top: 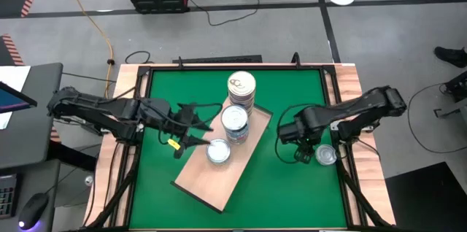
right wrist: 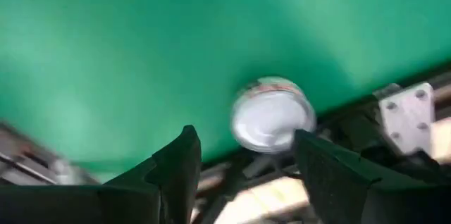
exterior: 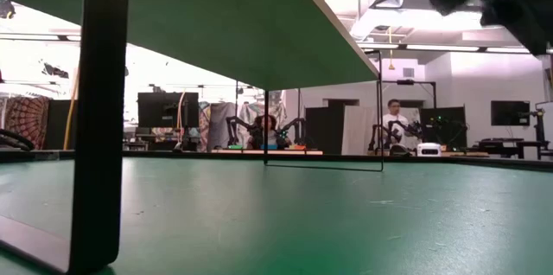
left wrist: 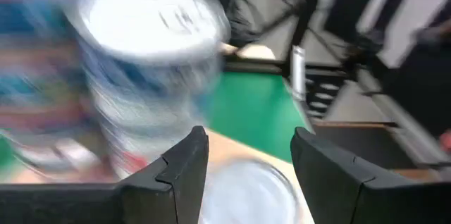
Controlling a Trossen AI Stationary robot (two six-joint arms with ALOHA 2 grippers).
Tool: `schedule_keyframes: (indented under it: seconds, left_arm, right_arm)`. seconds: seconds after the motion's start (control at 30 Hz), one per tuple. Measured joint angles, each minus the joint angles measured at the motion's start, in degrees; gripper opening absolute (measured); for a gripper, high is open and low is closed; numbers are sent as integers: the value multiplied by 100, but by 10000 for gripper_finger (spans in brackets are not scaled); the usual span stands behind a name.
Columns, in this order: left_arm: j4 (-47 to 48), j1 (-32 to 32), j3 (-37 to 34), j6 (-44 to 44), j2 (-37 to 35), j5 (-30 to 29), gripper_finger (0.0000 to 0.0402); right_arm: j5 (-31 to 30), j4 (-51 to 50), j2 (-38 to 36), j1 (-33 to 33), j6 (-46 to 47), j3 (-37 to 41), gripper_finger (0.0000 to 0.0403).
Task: Stack canned seafood by type on shelf
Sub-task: Stack the green white tuna can on top of other the green white tuna cans on the shelf
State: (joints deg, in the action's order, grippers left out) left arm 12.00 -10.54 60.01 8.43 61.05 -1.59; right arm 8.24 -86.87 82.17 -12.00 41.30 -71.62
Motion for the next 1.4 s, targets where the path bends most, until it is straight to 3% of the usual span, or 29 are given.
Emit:
schedule_keyframes:
  seconds: [0.1,0.33,0.47,0.7,0.93,1.1,1.23,1.4]
  left_arm:
    - [-82,-141,-329,524,-210,100,192]
    - [231,-517,-464,870,-1092,-1330,192]
    - [551,-542,-466,1088,-1533,-1816,192]
    - [710,-542,-466,1241,-1971,-2077,192]
    - [710,-540,-466,1241,-2071,-2172,192]
    - [712,-540,-466,1194,-2063,-2172,192]
    - [710,-540,-466,1052,-2060,-2183,192]
    - [710,-540,-466,959,-2058,-2181,192]
  right_arm:
    - [166,-52,254,-67,-165,382,253]
    - [311,250,297,-472,-469,1529,225]
    - [637,916,104,-574,-215,2262,205]
    - [512,1628,-74,-803,136,2939,170]
    - [833,2901,-101,-1066,500,3054,151]
    - [734,3971,-65,-1335,388,2609,140]
    - [308,4167,-74,-1470,637,2145,130]
    - [196,4098,-237,-1405,1321,1947,125]
